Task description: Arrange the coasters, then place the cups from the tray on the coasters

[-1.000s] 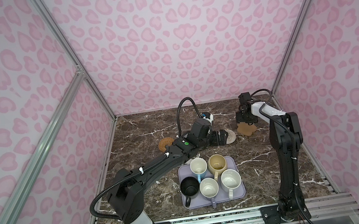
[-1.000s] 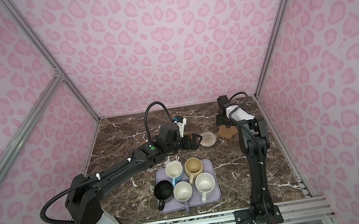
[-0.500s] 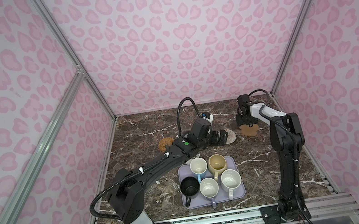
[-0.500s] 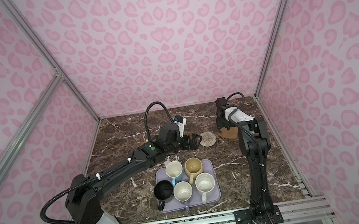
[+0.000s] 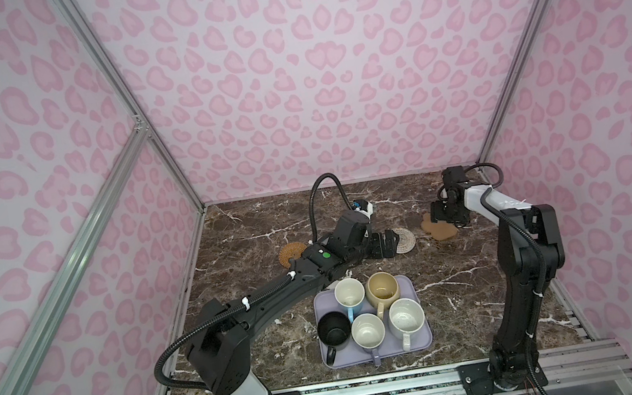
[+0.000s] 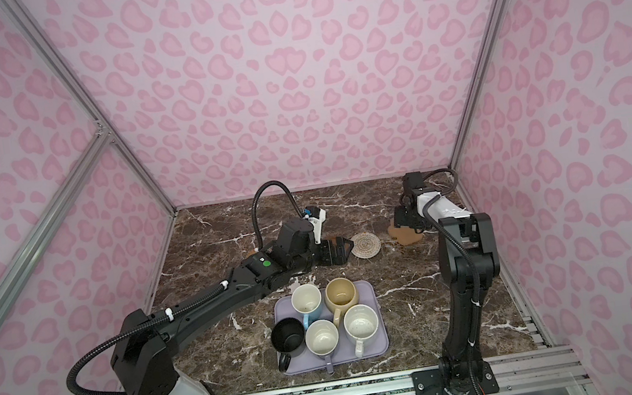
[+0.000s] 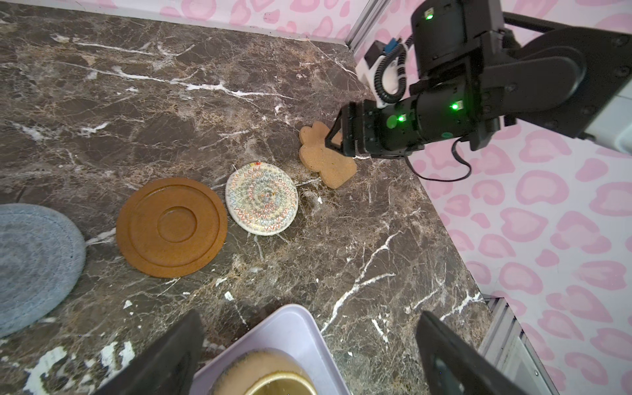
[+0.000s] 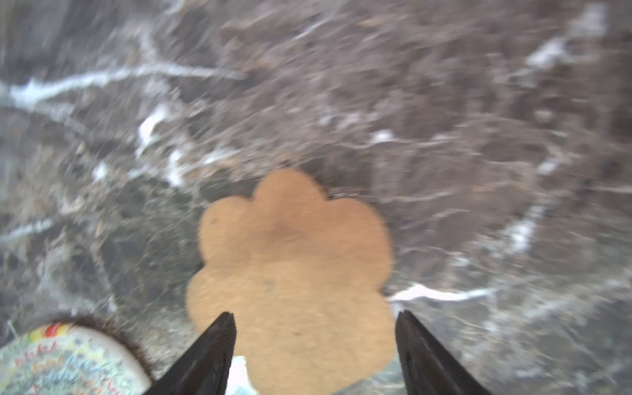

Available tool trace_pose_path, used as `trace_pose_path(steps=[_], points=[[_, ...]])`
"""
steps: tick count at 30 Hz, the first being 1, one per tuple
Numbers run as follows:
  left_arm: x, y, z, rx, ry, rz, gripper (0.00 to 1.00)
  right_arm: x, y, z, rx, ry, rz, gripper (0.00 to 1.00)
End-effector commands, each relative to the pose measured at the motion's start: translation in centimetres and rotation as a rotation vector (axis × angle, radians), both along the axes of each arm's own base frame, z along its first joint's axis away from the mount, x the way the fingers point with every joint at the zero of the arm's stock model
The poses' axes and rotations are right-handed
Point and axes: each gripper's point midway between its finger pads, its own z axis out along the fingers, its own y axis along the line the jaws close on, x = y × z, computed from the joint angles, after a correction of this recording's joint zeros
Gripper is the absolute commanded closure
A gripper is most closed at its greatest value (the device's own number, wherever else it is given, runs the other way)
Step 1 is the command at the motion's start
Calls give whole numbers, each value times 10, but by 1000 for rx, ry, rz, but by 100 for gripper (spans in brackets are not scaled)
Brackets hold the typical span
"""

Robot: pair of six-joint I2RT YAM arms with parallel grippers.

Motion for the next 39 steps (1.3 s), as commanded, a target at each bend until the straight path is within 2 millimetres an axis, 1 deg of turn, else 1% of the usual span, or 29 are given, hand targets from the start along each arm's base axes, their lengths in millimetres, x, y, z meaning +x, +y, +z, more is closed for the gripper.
trace_pose_path(steps=[1, 3, 6, 9, 13, 16, 21, 23, 27, 30, 34, 37, 39], points=[[0, 0, 8, -24, -21, 0, 1, 0, -2, -5, 60, -28, -56, 22], [1, 1, 9, -23, -22, 3, 1, -5, -4, -13, 107, 0, -79, 23], [0, -1, 9, -30, -19, 0, 1, -5, -1, -19, 149, 2, -72, 23], [1, 0, 7, -37, -18, 9, 1, -4, -2, -22, 150, 13, -82, 25], [1, 1, 8, -34, -18, 15, 1, -7, -6, -26, 129, 39, -94, 26], [1, 1, 10, -37, -23, 17, 1, -11, -7, -32, 150, 58, -96, 29], [4, 7, 11, -39, -34, 49, 1, -23, -12, -35, 122, 80, -114, 31], [6, 9, 11, -44, -42, 69, 1, -28, -10, -37, 117, 97, -111, 33], [7, 8, 11, -46, -38, 71, 1, -37, -11, -42, 75, 135, -108, 35], [6, 7, 11, -55, -34, 68, 1, -44, -8, -42, 72, 140, -106, 35], [5, 8, 11, -58, -31, 70, 1, -47, -5, -44, 67, 145, -103, 37], [6, 9, 12, -55, -36, 80, 1, -51, 3, -46, 99, 145, -87, 38], [6, 10, 12, -49, -40, 86, 1, -53, 4, -46, 71, 143, -80, 38]])
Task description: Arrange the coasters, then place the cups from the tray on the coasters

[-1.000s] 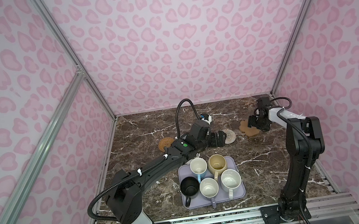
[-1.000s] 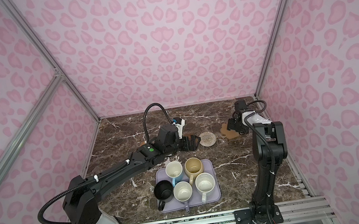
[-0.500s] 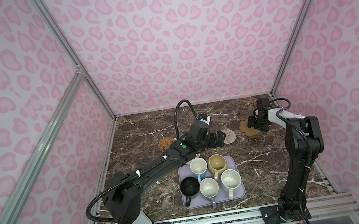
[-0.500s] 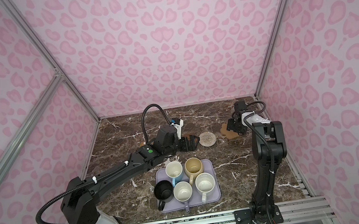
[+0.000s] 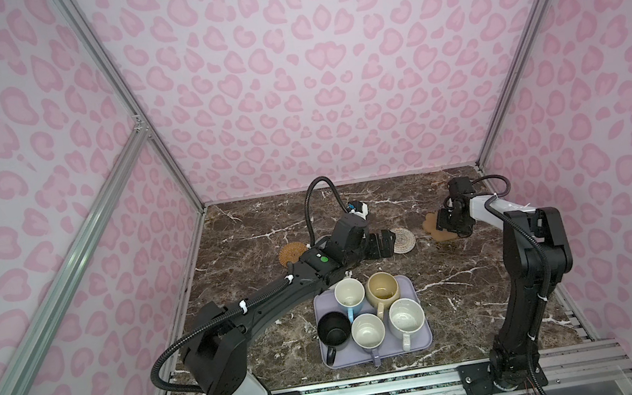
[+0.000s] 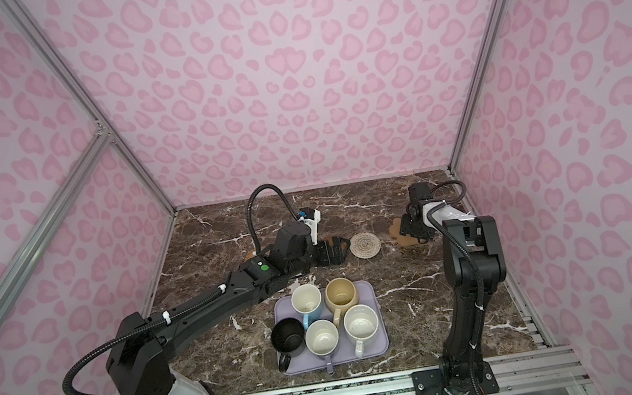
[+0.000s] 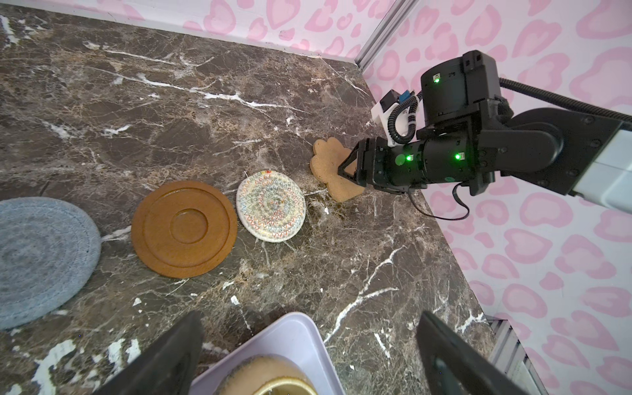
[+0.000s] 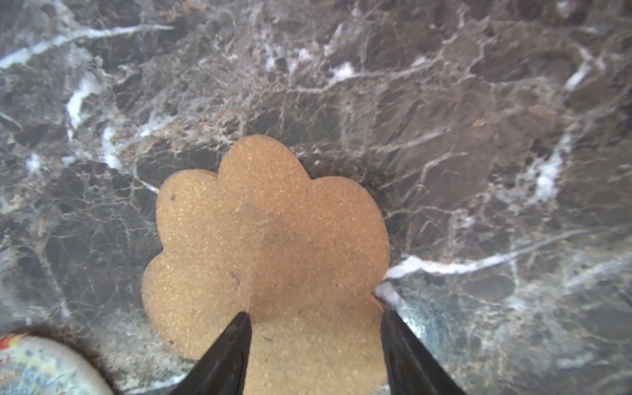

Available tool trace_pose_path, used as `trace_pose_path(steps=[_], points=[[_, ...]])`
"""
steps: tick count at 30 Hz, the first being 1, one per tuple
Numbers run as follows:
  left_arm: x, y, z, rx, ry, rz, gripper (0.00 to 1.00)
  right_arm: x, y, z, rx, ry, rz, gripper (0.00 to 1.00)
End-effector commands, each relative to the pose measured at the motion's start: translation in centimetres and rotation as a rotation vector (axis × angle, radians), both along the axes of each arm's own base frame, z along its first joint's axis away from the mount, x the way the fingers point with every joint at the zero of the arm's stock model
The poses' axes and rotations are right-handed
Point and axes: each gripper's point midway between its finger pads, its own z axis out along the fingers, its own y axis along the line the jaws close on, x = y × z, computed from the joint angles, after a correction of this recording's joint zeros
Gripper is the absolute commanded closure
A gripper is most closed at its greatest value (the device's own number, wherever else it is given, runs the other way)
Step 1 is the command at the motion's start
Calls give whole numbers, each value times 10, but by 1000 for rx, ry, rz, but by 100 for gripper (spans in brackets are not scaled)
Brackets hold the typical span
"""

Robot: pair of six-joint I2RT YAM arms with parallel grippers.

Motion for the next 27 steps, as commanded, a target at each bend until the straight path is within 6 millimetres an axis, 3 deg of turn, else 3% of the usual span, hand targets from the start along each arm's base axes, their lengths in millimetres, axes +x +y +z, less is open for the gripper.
trace_pose_path(steps=[1, 6, 27], points=[[2, 2, 11, -20, -28, 18, 1, -30, 9, -18, 9, 123, 10, 39], [2, -1, 10, -27, -23, 11, 1, -30, 16, -20, -11, 140, 66, 45], [5, -8, 8, -19, -11, 8, 1, -50, 33, -21, 8, 165, 104, 46]])
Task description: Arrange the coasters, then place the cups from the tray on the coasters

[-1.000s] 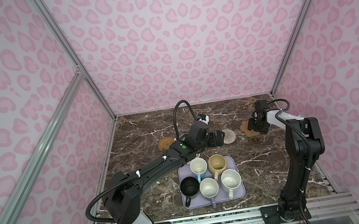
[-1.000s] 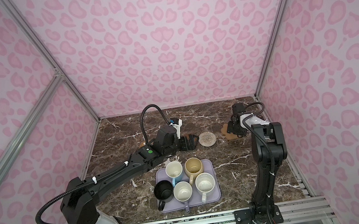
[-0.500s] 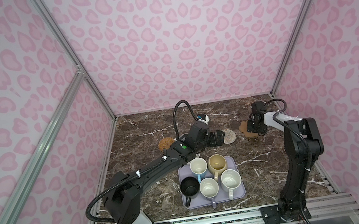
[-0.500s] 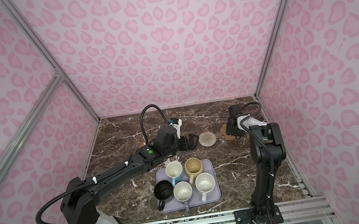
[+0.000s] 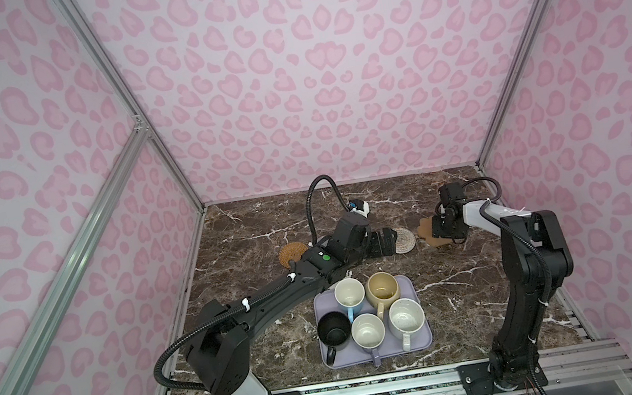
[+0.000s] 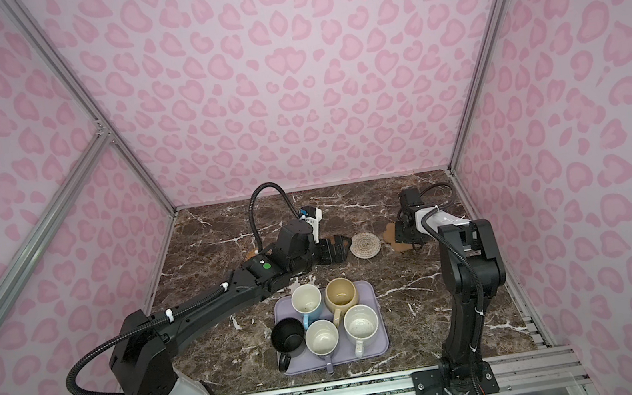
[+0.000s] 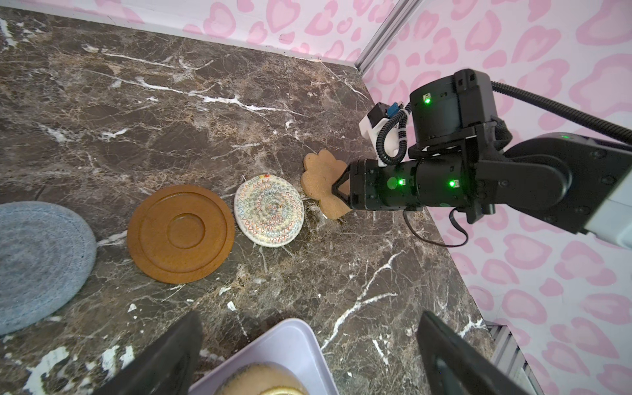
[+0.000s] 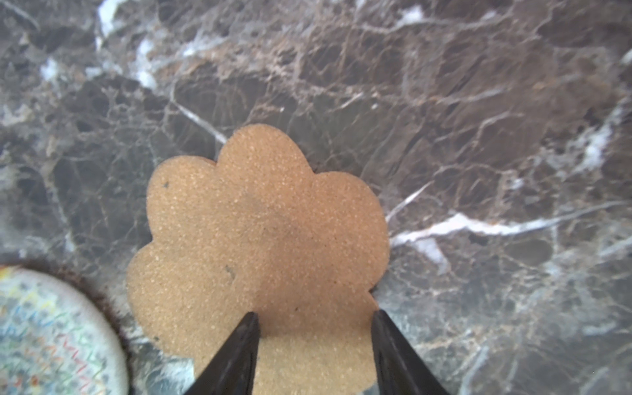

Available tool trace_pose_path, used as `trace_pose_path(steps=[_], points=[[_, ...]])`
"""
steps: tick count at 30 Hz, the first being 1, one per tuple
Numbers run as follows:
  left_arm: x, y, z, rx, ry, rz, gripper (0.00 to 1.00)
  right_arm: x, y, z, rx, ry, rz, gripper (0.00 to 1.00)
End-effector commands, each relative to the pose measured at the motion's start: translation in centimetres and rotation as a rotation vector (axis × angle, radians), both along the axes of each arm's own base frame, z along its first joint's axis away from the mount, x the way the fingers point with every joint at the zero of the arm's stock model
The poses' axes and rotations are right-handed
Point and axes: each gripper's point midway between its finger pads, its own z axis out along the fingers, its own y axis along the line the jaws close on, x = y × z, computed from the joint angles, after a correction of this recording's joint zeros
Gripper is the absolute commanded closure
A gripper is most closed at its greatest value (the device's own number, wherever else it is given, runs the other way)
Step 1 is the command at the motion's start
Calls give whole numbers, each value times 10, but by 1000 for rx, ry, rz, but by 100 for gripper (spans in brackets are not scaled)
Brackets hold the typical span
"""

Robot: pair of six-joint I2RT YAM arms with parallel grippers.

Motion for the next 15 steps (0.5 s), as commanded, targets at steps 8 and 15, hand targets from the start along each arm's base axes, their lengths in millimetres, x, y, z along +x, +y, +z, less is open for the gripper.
trace_pose_path(steps=[8, 15], points=[[1, -1, 7, -12, -9, 6, 0, -29, 2, -13, 47, 123, -46, 41], [0, 4, 12, -10, -19, 18, 1, -10, -3, 14, 21, 58, -63, 25]])
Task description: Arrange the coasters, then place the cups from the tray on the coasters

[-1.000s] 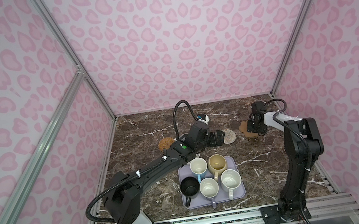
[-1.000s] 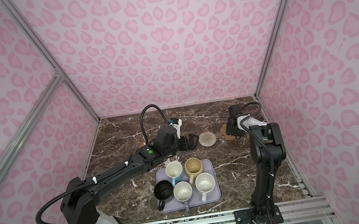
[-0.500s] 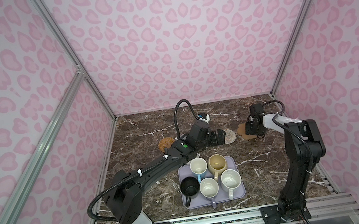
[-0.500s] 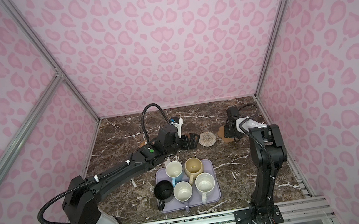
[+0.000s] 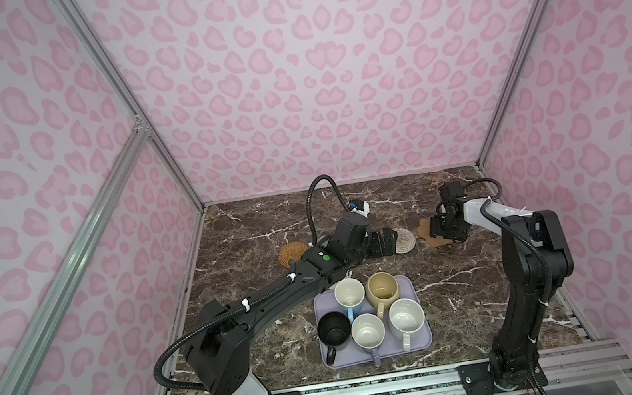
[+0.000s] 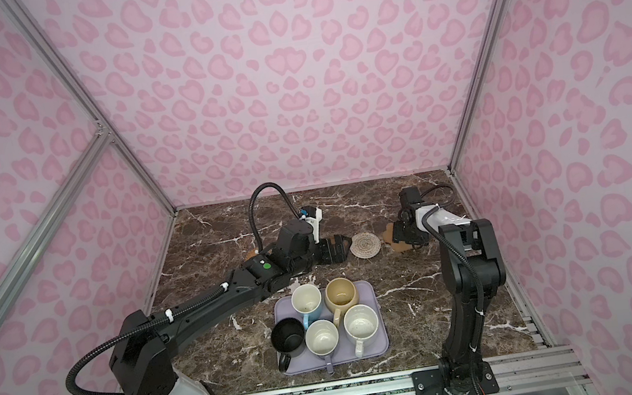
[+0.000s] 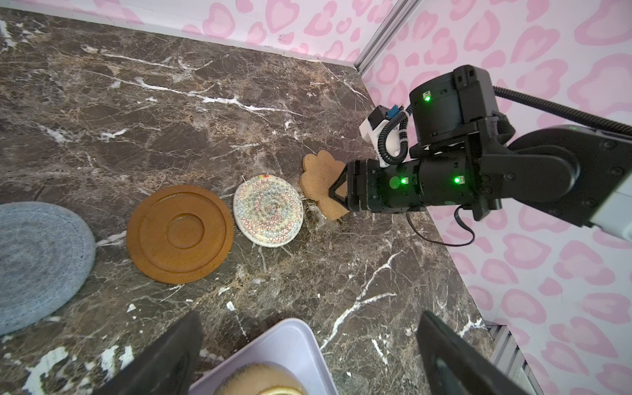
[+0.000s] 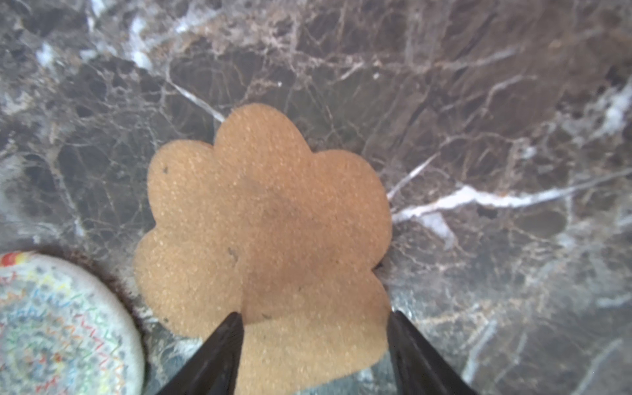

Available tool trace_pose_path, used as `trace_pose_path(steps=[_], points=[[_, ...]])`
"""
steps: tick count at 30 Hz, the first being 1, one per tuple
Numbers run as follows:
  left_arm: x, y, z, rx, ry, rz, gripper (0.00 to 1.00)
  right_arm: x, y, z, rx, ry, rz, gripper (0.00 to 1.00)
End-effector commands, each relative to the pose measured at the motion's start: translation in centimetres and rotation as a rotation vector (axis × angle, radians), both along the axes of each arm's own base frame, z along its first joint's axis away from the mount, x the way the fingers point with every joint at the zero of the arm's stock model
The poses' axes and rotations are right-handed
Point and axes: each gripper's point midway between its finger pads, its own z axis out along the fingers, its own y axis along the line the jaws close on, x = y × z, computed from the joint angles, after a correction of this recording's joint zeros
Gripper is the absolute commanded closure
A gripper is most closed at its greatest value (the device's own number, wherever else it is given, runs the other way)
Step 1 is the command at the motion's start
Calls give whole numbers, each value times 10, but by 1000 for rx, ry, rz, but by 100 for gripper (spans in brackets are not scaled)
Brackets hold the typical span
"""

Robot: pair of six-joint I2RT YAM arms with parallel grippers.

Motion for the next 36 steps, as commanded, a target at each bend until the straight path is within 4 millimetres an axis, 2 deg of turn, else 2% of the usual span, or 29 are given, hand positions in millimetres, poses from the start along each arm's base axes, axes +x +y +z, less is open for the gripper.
trace_pose_path(steps=[1, 3, 6, 7, 8, 9, 12, 15, 18, 21, 23, 25, 27, 29, 31, 33, 36], points=[[1, 4, 12, -9, -20, 20, 1, -4, -4, 9, -17, 16, -26, 23], [1, 7, 16, -4, -29, 28, 1, -2, -6, 22, -29, -11, -39, 20], [0, 16, 21, 18, -45, 46, 2, -2, -5, 53, -56, -86, -37, 13], [0, 22, 23, 28, -46, 67, 3, -3, -3, 66, -60, -120, -30, 10], [-1, 28, 25, 32, -47, 82, 3, -3, 1, 77, -58, -153, -23, 2], [-1, 34, 28, 39, -53, 94, 3, -5, 3, 88, -51, -185, -15, 0], [-2, 58, 41, 60, -89, 151, 3, -12, 10, 114, -17, -240, 4, 0], [-11, 78, 55, 45, -130, 167, 3, -19, 27, 135, 11, -311, 75, 0], [-25, 93, 64, 20, -148, 129, 3, -29, 44, 159, 0, -397, 168, 0], [-36, 107, 67, -37, -181, 69, 1, -37, 47, 180, -32, -509, 220, 0], [-40, 122, 70, -31, -250, 87, 4, -40, 37, 183, -14, -585, 115, 0], [-41, 144, 70, -26, -261, 178, 3, -46, 58, 185, 144, -626, 234, 0], [-49, 153, 71, -4, -265, 178, 3, -54, 79, 181, 338, -618, 277, 0], [-58, 159, 69, 12, -236, 165, 3, -64, 106, 173, 428, -547, 386, 0], [-67, 162, 63, 34, -174, 154, 3, -74, 127, 166, 413, -468, 479, 0], [-76, 164, 50, 93, -82, 131, 3, -84, 155, 167, 378, -468, 596, 0], [-89, 163, 29, 182, 26, 95, 1, -92, 182, 166, 311, -482, 661, 0]])
